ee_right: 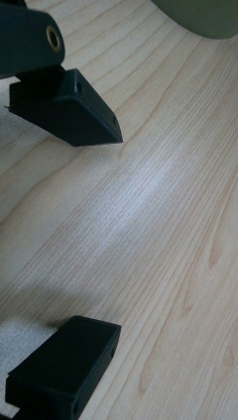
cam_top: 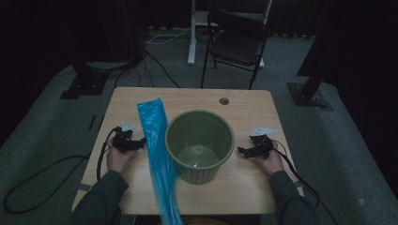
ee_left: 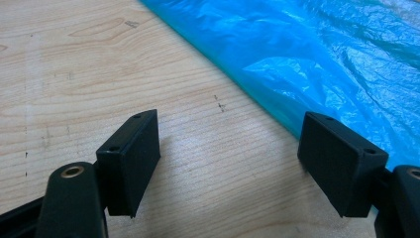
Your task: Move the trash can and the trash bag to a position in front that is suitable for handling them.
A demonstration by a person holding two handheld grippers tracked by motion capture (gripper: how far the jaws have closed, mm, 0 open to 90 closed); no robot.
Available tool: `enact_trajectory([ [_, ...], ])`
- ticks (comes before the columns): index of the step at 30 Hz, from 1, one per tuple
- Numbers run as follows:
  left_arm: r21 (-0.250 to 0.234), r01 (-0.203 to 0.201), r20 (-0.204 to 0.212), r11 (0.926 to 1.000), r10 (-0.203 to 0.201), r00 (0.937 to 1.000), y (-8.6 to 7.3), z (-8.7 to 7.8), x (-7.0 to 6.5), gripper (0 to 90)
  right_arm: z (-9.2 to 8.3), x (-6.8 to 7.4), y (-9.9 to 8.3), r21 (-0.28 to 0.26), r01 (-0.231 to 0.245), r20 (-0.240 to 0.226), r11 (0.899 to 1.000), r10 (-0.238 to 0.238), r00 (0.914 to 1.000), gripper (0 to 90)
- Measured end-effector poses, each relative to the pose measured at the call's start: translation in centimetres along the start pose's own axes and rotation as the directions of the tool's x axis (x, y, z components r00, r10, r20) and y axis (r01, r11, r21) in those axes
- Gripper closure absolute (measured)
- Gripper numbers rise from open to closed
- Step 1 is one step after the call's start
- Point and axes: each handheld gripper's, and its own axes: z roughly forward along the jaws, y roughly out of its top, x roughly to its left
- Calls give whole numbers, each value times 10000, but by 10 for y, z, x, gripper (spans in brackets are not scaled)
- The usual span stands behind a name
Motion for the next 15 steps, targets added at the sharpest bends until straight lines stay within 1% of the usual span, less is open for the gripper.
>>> enact_trajectory([
  [3,-60,22,2,10000,-22,10000,-1,-1,2,296,0,0,0,-3,28,-8,10000,-28,10000,117],
  [4,-68,53,-8,10000,-53,10000,-1,-2,3,296,0,0,0,-3,44,-16,10000,-44,10000,117],
  [5,-68,53,-8,10000,-53,10000,-1,-2,3,331,0,0,0,-3,44,-16,10000,-44,10000,117],
  [6,-33,109,-34,9999,-109,9999,-1,-4,4,382,-1,0,0,-63,91,-55,9999,-92,9999,157],
  [7,50,294,33,9996,-294,9996,-1,-6,6,400,-1,1,0,-108,84,-60,9999,-85,9999,184],
  [8,155,402,32,9991,-403,9992,-1,-8,7,434,-2,1,-1,-160,79,-66,9998,-81,9999,233],
  [9,215,419,139,9989,-422,9990,0,-9,8,461,-2,2,-1,-257,37,-38,9997,-38,10000,291],
  [10,215,419,139,9989,-422,9990,0,-9,8,471,-3,3,-1,-334,-8,-9,9994,8,10000,345],
  [11,231,396,132,9989,-400,9991,0,-10,8,471,-3,3,-1,-334,-8,-9,9994,8,10000,345],
  [12,155,344,138,9993,-347,9993,1,-13,7,475,-3,4,-1,-384,-56,45,9992,58,10000,386],
  [13,13,336,235,9994,-336,9992,2,-15,7,481,-4,5,-1,-355,-142,129,9993,147,9998,448],
  [14,-122,322,246,9994,-319,9992,4,-18,5,481,-5,5,0,-285,-188,195,9994,193,9996,490],
  [15,-122,322,246,9994,-319,9992,4,-18,5,482,-5,5,0,-285,-188,195,9994,193,9996,490],
])
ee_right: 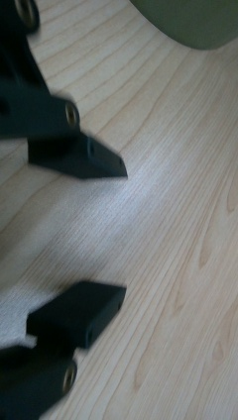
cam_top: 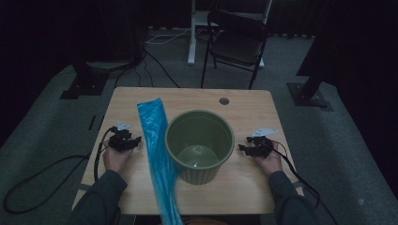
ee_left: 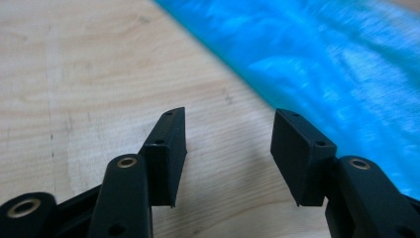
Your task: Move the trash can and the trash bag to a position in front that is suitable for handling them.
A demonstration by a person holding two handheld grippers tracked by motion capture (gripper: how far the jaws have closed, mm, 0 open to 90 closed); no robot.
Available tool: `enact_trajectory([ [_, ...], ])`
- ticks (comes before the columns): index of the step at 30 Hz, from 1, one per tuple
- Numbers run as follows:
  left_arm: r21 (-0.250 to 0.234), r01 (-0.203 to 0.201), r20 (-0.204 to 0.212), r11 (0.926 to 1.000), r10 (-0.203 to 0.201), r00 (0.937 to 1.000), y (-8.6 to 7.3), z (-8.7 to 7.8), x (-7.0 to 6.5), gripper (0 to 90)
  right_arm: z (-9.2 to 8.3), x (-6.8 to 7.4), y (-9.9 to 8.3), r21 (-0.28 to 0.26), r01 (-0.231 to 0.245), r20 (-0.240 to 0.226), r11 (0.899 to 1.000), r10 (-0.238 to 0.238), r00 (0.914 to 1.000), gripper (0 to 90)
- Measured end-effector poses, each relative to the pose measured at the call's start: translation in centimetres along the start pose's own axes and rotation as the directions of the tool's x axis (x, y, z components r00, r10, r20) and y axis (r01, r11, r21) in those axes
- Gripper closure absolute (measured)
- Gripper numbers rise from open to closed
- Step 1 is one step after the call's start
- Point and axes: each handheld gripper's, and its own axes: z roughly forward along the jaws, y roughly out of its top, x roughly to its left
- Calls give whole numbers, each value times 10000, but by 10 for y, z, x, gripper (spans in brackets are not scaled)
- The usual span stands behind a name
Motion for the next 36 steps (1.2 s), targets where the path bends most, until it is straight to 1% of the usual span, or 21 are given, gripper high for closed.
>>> enact_trajectory([
  [1,-289,-195,161,9994,199,9997,4,-7,-5,482,-1,0,1,114,-23,38,9999,23,10000,527],
  [2,-289,-195,161,9994,199,9997,4,-7,-5,485,-1,0,1,114,-23,38,9999,23,10000,527],
  [3,-507,-295,423,9983,316,9986,6,-13,-10,485,-4,3,2,295,135,175,9995,-141,9997,581],
  [5,-674,-401,718,9969,450,9964,9,-19,-17,485,-9,8,5,149,226,2,9996,-226,9997,589],
  [6,-737,-449,869,9963,513,9949,10,-22,-20,485,-11,12,8,53,350,-198,9994,-349,9992,582],
  [8,-917,-533,1289,9944,649,9895,12,-27,-29,485,-15,19,12,-55,569,-340,9984,-570,9978,577],
  [9,-1000,-621,1531,9930,770,9852,14,-30,-35,484,-16,24,15,-137,679,-448,9976,-685,9966,576],
  [10,-1051,-727,1627,9918,892,9826,15,-31,-39,484,-18,30,18,-208,787,-598,9967,-798,9950,571],
  [12,-1097,-959,1955,9893,1161,9738,16,-34,-51,483,-21,38,22,-315,1028,-763,9942,-1049,9915,570],
  [16,-1129,-1711,2293,9788,1933,9540,18,-37,-75,478,-25,53,28,-506,1322,-1134,9899,-1372,9840,576],
  [17,-1147,-1769,2390,9775,2000,9502,18,-38,-79,476,-26,56,30,-539,1355,-1242,9893,-1413,9822,577],
  [18,-1189,-1924,2528,9741,2171,9428,17,-40,-85,474,-27,58,30,-560,1364,-1282,9891,-1426,9814,578],
  [20,-1245,-2188,2573,9678,2445,9349,16,-43,-95,473,-29,61,31,-623,1466,-1372,9872,-1539,9785,580],
  [21,-1245,-2188,2573,9678,2445,9349,16,-43,-95,472,-29,61,31,-623,1466,-1372,9872,-1539,9785,580],
  [22,-1272,-2368,2704,9632,2634,9260,15,-46,-102,472,-30,62,31,-643,1467,-1445,9871,-1547,9773,579],
  [23,-1269,-2473,2749,9606,2736,9217,15,-47,-105,469,-33,64,31,-688,1512,-1523,9861,-1602,9753,579],
  [26,-1311,-2631,2884,9558,2907,9123,14,-47,-115,469,-37,69,32,-790,1536,-1666,9850,-1650,9721,579],
  [29,-1340,-2654,2863,9548,2937,9120,16,-45,-119,477,-39,72,33,-854,1629,-1759,9829,-1758,9686,578],
  [31,-1328,-2508,2954,9589,2798,9135,18,-42,-120,477,-39,73,34,-890,1635,-1809,9825,-1774,9674,577],
  [34,-1347,-2492,2970,9590,2790,9132,21,-37,-124,481,-41,72,34,-948,1572,-1882,9830,-1727,9668,574],
  [36,-1347,-2560,2957,9572,2854,9116,24,-33,-127,482,-42,71,34,-1016,1513,-1910,9832,-1686,9670,573],
])
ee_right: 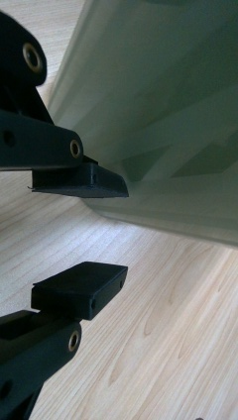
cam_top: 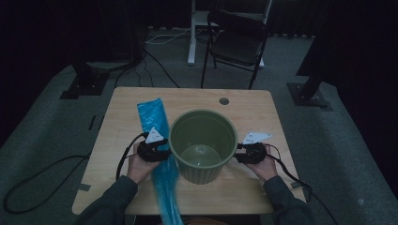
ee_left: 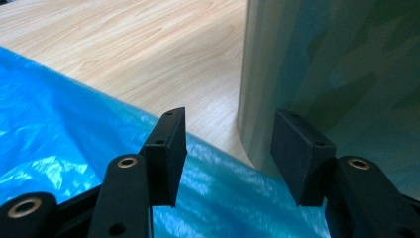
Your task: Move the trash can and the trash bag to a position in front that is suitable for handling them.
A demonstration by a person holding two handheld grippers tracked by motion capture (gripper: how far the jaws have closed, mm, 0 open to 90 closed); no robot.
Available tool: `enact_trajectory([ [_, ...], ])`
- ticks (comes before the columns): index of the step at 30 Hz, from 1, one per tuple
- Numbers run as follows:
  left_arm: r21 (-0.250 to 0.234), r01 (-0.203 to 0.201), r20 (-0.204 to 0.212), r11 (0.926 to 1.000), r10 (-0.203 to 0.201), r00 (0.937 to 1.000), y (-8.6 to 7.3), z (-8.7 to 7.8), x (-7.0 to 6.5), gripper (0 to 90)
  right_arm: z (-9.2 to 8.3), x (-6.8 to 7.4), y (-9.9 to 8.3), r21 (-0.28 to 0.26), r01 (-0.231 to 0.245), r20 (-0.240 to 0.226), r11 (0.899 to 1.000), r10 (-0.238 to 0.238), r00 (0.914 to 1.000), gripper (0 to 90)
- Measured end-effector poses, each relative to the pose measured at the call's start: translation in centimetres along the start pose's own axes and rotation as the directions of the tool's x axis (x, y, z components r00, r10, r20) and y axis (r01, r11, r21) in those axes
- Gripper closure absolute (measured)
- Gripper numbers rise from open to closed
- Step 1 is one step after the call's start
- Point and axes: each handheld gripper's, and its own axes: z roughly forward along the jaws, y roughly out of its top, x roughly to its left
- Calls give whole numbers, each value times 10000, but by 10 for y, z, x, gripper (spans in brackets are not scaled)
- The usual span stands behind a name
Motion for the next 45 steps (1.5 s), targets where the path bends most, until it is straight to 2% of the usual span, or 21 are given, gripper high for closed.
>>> enact_trajectory([
  [11,280,-205,215,9994,199,9996,8,20,-2,492,-10,-10,-5,-165,-323,269,9993,327,9991,561],
  [13,338,-383,120,9987,379,9992,11,22,-5,492,-11,-11,-5,-192,-327,354,9993,334,9988,560],
  [18,293,-447,-110,9986,450,9989,12,20,-2,490,-15,-17,-9,-211,-572,616,9981,584,9964,558],
  [20,135,-200,-267,9997,204,9994,12,17,4,490,-16,-21,-12,-168,-713,736,9973,723,9947,558],
  [23,116,-94,-573,9999,100,9983,10,12,12,483,-18,-24,-15,-147,-834,846,9964,844,9928,557],
  [24,-18,299,-894,9996,-299,9955,7,5,24,480,-19,-27,-17,-126,-927,971,9956,935,9909,552],
  [25,-18,299,-894,9996,-299,9955,7,5,24,477,-19,-28,-18,-107,-940,1007,9955,946,9904,551],
  [27,-50,632,-1297,9980,-634,9895,3,0,35,474,-18,-29,-19,-12,-934,1082,9956,929,9898,548],
  [29,-36,752,-1433,9972,-750,9868,2,-1,39,470,-18,-29,-19,49,-932,1096,9956,921,9897,546],
  [30,-37,978,-1658,9952,-971,9814,-1,-5,47,464,-17,-29,-19,115,-920,1119,9957,901,9896,544],
  [31,-37,978,-1658,9952,-971,9814,-1,-5,47,457,-17,-29,-19,115,-920,1119,9957,901,9896,544],
  [32,-57,1237,-1894,9923,-1226,9742,-5,-9,55,453,-17,-28,-19,128,-849,1158,9963,829,9898,539],
  [34,-82,1374,-1969,9905,-1363,9709,-7,-11,58,447,-17,-28,-18,110,-854,1161,9963,835,9897,537],
  [35,-151,1600,-2131,9870,-1595,9639,-10,-14,65,445,-17,-29,-18,129,-840,1159,9964,819,9899,534],
  [36,-151,1600,-2131,9870,-1595,9639,-10,-14,65,443,-17,-29,-18,129,-840,1159,9964,819,9899,534],
  [37,-224,1813,-2257,9832,-1817,9571,-12,-17,72,442,-16,-29,-19,183,-811,1176,9965,784,9900,532],
  [38,-224,1813,-2257,9832,-1817,9571,-12,-17,72,442,-16,-29,-19,202,-802,1181,9966,772,9900,532],
  [41,-274,2042,-2413,9785,-2047,9486,-15,-19,80,441,-16,-29,-20,221,-793,1188,9966,761,9900,532],
  [42,-274,2042,-2413,9785,-2047,9486,-15,-19,80,441,-16,-29,-20,221,-793,1188,9966,761,9900,532],
  [43,-254,2211,-2538,9749,-2202,9419,-18,-19,86,441,-16,-29,-20,228,-798,1197,9965,765,9899,532],
  [45,-173,2355,-2652,9717,-2315,9360,-21,-19,92,440,-16,-29,-20,251,-827,1216,9963,791,9894,531],
])
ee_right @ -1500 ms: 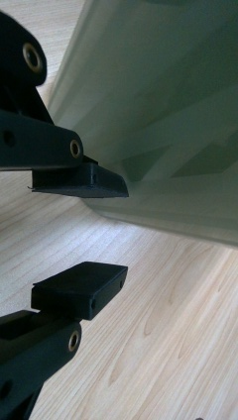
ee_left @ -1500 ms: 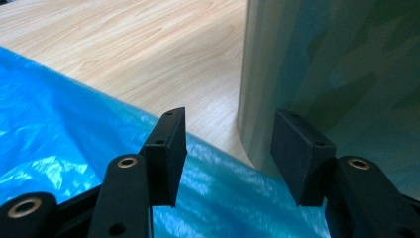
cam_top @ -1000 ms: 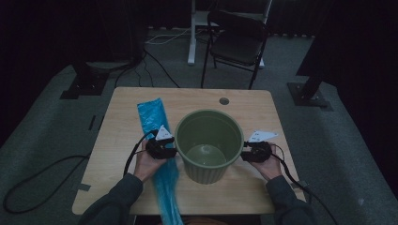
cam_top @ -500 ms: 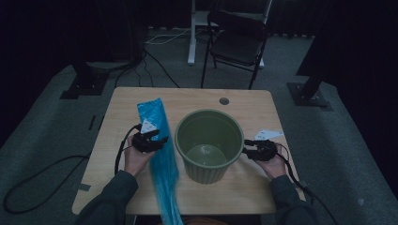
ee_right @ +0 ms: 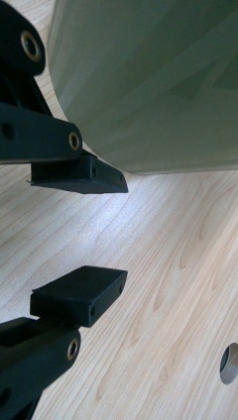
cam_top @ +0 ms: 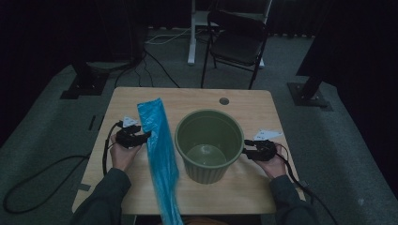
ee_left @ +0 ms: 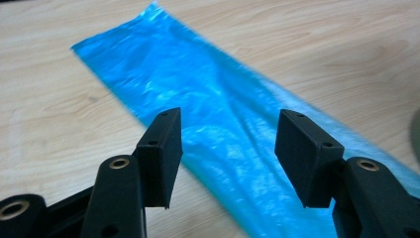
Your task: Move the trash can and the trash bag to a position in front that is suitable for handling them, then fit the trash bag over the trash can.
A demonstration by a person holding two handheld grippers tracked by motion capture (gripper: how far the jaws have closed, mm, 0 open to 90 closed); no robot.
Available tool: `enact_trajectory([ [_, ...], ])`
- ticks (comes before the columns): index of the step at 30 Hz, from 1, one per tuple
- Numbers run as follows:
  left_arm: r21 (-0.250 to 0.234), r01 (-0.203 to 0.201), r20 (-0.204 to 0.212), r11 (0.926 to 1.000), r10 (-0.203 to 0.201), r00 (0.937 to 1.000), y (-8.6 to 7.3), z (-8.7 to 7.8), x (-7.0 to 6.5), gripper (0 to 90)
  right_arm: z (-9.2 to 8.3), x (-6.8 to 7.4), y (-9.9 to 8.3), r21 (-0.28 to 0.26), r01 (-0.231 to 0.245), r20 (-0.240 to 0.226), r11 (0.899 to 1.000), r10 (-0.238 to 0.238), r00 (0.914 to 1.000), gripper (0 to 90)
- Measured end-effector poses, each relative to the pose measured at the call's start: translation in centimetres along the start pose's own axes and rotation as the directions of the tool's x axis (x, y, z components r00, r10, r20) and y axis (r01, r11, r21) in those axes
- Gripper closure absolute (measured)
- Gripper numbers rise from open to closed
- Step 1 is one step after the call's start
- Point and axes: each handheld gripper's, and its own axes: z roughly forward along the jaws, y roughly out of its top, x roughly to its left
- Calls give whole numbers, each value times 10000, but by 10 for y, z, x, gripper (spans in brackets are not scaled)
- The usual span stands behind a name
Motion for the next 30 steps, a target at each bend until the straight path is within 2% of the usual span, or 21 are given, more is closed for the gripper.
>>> enact_trajectory([
  [3,71,278,-91,9996,-278,9996,-3,2,8,439,1,0,0,44,29,7,10000,-29,10000,530],
  [5,159,322,-155,9994,-319,9994,-4,4,12,436,1,0,0,53,44,19,10000,-44,10000,529],
  [12,312,615,-138,9976,-611,9980,-6,10,17,414,0,0,0,39,19,46,10000,-19,10000,528],
  [21,660,652,100,9957,-660,9978,-9,25,18,366,2,1,0,112,97,23,9999,-97,9999,528],
  [26,1074,759,85,9913,-773,9970,-10,38,16,362,1,0,0,100,99,38,9999,-99,9999,528],
  [30,1340,758,257,9881,-800,9965,-11,42,12,356,1,0,0,103,100,43,9999,-101,9999,528],
])
